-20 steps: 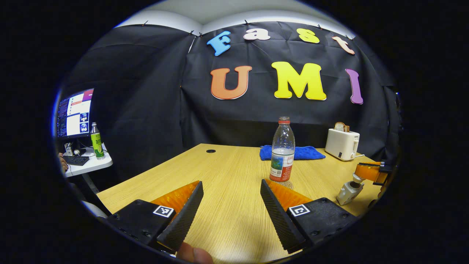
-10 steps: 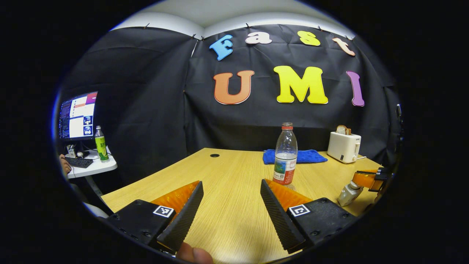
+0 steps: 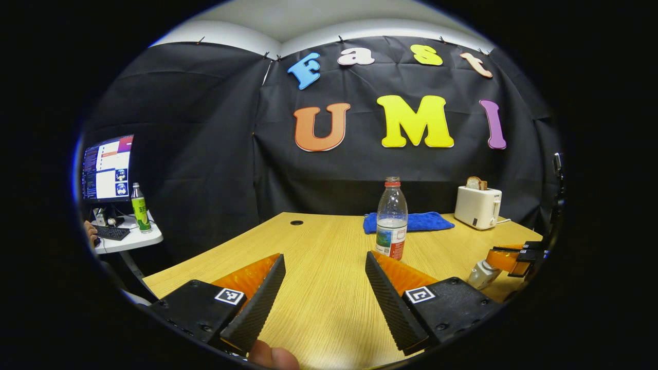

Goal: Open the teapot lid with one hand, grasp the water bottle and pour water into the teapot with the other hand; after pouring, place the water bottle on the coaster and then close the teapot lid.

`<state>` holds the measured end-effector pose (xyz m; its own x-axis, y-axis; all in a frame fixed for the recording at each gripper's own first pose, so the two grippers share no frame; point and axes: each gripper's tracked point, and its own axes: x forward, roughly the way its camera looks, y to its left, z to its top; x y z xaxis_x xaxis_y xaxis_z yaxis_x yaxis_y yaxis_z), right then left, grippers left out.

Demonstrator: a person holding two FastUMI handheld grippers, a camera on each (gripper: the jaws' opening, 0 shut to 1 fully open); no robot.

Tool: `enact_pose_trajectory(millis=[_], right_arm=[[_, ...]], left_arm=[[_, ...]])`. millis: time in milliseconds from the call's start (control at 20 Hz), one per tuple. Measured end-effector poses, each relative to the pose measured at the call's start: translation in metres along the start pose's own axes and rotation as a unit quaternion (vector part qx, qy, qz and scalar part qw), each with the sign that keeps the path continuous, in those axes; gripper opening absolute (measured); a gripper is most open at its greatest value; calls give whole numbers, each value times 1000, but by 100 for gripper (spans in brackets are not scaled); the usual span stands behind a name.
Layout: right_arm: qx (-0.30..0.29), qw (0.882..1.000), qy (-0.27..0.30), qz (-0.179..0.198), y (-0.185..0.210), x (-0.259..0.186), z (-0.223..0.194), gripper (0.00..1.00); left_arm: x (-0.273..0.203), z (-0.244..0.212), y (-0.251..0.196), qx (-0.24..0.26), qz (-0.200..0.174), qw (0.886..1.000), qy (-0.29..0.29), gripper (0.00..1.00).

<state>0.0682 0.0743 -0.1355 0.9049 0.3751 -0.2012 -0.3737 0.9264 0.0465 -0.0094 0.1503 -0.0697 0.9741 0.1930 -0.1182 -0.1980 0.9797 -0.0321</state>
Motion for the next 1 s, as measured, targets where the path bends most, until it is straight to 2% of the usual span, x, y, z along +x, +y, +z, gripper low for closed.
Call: enact_pose_trajectory(millis=[100, 150, 250, 350, 550, 750, 1000], right_arm=[[2, 1000, -7, -7, -4, -2, 7, 20], [2, 1000, -13, -15, -7, -4, 13, 44], [7, 998, -43, -40, -19, -15, 38, 79], [7, 995, -72, -68, -31, -29, 63, 97], [-8, 988, -101, -119, -51, -72, 95, 97], [-16, 982, -106, -157, -66, -116, 105, 97], [-9, 977, -109, -183, -71, -146, 107, 97]], left_arm=[[-3, 6, -10, -2, -8, 1000, -4, 98], [-6, 13, -16, -2, -14, 1000, -7, 98], [-9, 24, -30, -1, -18, 1000, -19, 98], [-13, 37, -49, 3, -28, 999, -32, 98], [-20, 64, -89, -1, -49, 997, -59, 98], [-30, 78, -124, -14, -78, 994, -78, 98], [-39, 84, -139, -8, -93, 992, -88, 97]])
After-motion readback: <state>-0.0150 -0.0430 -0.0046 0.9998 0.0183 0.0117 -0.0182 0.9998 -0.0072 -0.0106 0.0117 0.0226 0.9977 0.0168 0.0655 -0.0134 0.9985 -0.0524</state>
